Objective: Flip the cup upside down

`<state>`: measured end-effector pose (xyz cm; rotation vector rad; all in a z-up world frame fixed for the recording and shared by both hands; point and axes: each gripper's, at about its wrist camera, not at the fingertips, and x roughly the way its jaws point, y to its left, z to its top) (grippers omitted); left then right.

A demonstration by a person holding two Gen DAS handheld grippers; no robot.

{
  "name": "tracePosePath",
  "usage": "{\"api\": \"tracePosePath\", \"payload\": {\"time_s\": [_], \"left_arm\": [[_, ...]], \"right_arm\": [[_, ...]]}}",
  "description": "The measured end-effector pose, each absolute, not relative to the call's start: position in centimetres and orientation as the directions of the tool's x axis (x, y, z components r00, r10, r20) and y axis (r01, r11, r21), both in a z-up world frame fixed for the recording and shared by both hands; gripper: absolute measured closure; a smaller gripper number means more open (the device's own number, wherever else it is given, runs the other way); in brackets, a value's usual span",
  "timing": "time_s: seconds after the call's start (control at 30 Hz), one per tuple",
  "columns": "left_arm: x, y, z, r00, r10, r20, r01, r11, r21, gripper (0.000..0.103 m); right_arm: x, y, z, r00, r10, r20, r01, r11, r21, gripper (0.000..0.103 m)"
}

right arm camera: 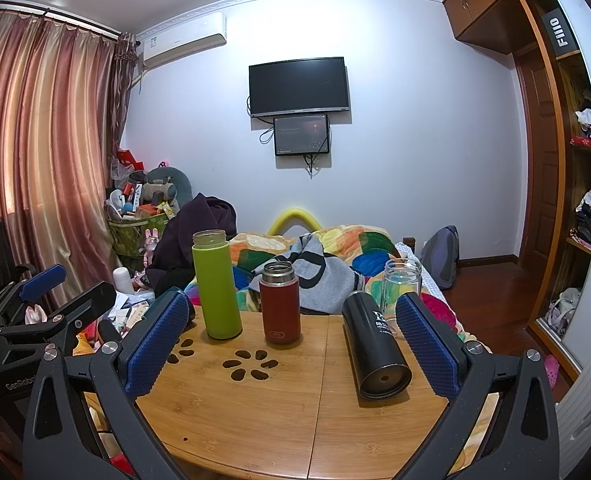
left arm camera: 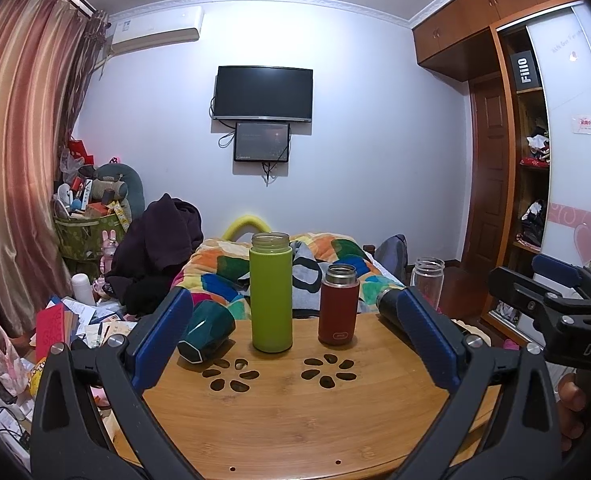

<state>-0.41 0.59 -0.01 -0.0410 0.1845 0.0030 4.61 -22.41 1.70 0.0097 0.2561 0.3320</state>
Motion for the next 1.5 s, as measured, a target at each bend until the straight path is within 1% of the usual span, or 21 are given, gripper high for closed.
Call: {"api": "tracePosePath", "payload": {"time_s": [1.5], "left_arm": [[-0.71,0.93,0.66,0.984,0.014,-0.177,-0.02,0.999,-0.035,0.0]], "right_arm": [[4.41,-22.49,2.24,0.914,0.323,-0.243,-0.321,0.946,0.052,0.0]]}}
